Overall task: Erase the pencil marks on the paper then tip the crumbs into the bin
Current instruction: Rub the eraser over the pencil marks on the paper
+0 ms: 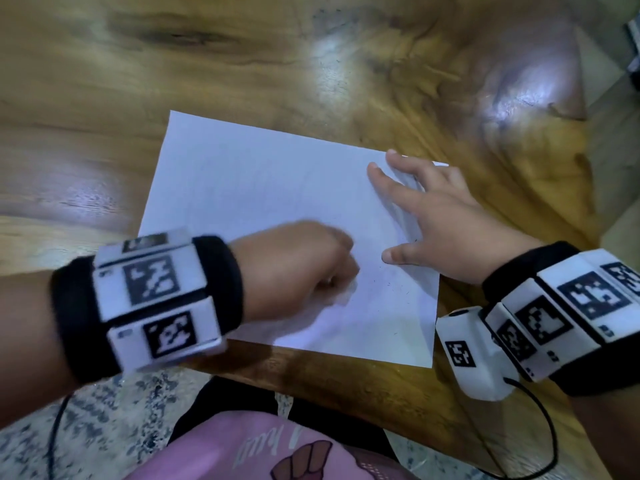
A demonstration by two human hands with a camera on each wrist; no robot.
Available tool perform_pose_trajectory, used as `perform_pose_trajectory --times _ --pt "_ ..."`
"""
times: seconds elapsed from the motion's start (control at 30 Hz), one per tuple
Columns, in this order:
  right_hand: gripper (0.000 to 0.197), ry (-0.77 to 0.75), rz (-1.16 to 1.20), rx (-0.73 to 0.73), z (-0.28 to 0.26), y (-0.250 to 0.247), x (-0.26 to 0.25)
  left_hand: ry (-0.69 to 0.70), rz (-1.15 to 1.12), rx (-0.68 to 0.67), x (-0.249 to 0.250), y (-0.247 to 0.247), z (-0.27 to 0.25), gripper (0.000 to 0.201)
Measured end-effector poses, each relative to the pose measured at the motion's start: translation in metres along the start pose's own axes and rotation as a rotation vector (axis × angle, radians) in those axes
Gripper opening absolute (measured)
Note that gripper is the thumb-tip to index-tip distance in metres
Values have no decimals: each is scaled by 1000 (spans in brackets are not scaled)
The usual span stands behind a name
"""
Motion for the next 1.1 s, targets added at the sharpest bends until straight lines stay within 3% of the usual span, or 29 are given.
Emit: perform_pose_trajectory --times 0.13,0.3,0.4,0.5,0.57,0.7,0.73,0.87,0.93,0.97,1.03,1.1 --pt "96 18 -3 9 -1 -2 -2 -75 6 -124 -11 11 -16 4" --pt "95 56 -80 82 0 -5 -14 -326 24 309 -61 -77 30 11" --pt "101 65 -132 62 -1 -1 -17 -371 65 358 -75 -93 54 16" --pt "103 78 -128 57 -1 0 -15 -360 79 351 -69 -86 56 12" --pt "103 83 -118 55 -1 0 -15 -267 87 317 -57 -73 37 7" --pt "103 86 -119 60 -1 0 -16 -178 73 28 -41 -30 -3 13" --pt "103 86 -125 61 -1 0 -16 -175 81 18 -41 -30 0 11" --pt "104 95 -133 58 0 0 -17 -234 166 283 -49 -75 47 11" --pt "105 95 -130 58 0 0 -17 -272 174 296 -53 -76 53 6" --pt "104 95 -131 57 0 0 -17 -227 152 279 -48 -69 45 3" --pt "104 99 -129 54 0 0 -16 -123 95 170 -35 -45 16 20" --pt "104 99 -123 55 -1 0 -16 -132 43 -1 -33 -20 -9 18"
Point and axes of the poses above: each hand's wrist, its own z-axis towards the middle knuckle, its own y-axis out of the palm, x = y × z, the point moved 10 cm from there along z, towards the middle knuckle, and after that the axes turned 12 degrees about x, right-handed, at the moved point
